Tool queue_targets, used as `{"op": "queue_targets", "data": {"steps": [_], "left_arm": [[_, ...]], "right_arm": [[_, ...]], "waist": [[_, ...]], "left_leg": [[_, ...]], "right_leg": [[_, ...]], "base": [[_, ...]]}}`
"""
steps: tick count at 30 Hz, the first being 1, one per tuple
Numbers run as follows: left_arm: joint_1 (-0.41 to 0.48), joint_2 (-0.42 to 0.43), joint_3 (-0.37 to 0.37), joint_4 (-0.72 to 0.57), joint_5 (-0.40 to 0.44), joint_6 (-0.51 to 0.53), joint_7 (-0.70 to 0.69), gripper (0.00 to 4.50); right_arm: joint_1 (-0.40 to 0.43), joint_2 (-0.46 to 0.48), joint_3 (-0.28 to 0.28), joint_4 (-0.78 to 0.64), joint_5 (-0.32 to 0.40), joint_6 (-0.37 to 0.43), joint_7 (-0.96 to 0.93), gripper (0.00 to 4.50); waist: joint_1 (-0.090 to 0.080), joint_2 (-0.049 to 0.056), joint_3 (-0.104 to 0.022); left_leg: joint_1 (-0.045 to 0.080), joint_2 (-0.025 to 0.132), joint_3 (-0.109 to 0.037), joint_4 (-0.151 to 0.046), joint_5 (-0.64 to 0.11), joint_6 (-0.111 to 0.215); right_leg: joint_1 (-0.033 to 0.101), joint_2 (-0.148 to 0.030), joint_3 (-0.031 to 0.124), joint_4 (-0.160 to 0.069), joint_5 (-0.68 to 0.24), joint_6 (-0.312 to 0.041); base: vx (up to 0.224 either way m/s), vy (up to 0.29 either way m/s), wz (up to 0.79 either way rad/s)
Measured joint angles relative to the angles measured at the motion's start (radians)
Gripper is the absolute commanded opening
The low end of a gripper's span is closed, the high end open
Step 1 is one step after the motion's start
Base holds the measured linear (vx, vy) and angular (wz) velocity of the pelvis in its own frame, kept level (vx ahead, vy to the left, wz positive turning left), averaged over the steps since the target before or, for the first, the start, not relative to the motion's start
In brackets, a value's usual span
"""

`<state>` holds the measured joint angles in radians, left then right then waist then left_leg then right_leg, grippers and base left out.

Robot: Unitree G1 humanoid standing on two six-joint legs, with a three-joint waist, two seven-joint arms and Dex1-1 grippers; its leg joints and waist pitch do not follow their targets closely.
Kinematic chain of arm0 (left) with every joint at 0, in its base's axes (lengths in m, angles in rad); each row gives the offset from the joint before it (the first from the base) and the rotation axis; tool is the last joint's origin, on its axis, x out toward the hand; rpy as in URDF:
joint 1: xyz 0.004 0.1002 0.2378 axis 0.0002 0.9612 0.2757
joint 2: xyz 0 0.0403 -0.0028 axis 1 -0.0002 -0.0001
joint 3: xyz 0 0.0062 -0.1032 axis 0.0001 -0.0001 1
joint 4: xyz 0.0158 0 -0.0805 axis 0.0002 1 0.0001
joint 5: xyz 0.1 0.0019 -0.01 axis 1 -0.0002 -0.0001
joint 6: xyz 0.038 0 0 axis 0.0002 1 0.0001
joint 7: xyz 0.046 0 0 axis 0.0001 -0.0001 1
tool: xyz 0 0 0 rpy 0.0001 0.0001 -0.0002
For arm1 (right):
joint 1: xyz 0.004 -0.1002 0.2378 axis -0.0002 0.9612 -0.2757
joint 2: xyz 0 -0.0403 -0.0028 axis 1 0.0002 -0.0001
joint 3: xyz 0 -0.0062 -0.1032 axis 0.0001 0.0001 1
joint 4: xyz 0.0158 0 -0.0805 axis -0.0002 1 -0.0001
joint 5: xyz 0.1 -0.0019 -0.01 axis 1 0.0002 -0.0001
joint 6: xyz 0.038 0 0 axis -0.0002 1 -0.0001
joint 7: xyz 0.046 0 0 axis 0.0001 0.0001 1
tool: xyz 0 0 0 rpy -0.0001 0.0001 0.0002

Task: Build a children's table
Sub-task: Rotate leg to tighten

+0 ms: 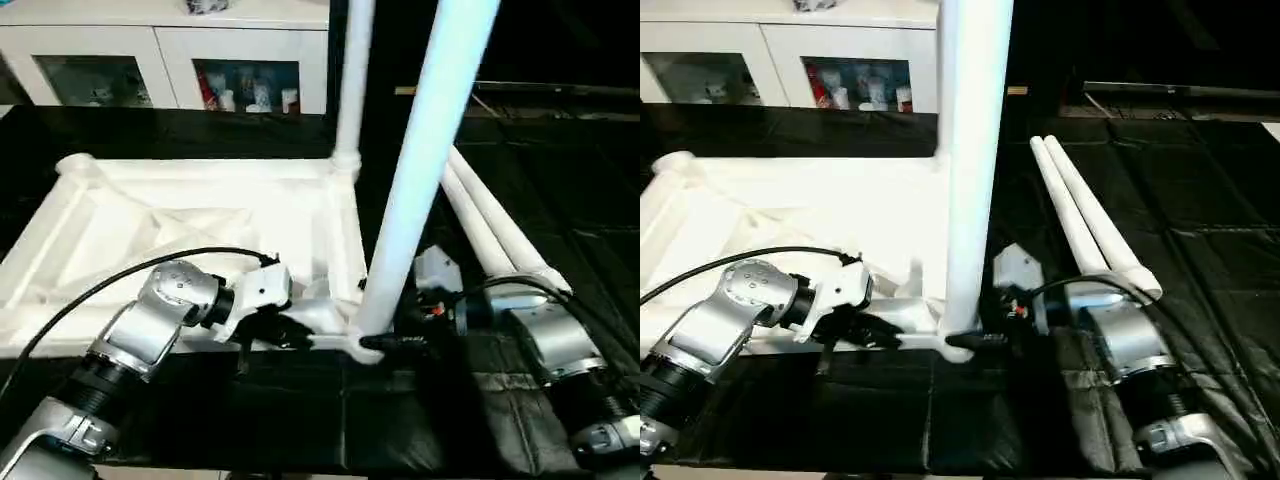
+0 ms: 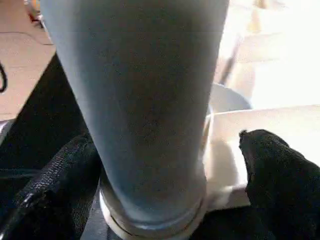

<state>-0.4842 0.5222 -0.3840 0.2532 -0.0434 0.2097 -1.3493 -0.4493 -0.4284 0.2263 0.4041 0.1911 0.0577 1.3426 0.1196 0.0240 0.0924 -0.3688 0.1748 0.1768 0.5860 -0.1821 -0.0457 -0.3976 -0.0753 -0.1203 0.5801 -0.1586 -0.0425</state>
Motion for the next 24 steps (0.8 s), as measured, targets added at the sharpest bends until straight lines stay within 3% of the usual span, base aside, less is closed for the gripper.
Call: {"op": "queue_targets", "data": {"steps": [12, 24], "left_arm": [[-0.02, -0.001, -0.006, 0.036, -0.001, -0.034, -0.012, 0.0], [-0.024, -0.002, -0.007, 0.048, -0.001, -0.042, -0.023, 0.0]], "right_arm": [[0.005, -0.018, 0.02, -0.009, 0.001, -0.003, 0.053, 3.98], [0.009, -0.016, 0.021, -0.011, 0.01, 0.027, 0.054, 2.86]], "waist": [[0.004, 0.0, 0.0], [0.007, 0.0, 0.0]], "left_leg": [[0.0, 0.0, 0.0, 0.0, 0.0, 0.0], [0.0, 0.0, 0.0, 0.0, 0.0, 0.0]], "right_leg": [[0.0, 0.0, 0.0, 0.0, 0.0, 0.0], [0.001, 0.0, 0.0, 0.001, 0.0, 0.0]], "base": [[0.0, 0.0, 0.0], [0.0, 0.0, 0.0]]}}
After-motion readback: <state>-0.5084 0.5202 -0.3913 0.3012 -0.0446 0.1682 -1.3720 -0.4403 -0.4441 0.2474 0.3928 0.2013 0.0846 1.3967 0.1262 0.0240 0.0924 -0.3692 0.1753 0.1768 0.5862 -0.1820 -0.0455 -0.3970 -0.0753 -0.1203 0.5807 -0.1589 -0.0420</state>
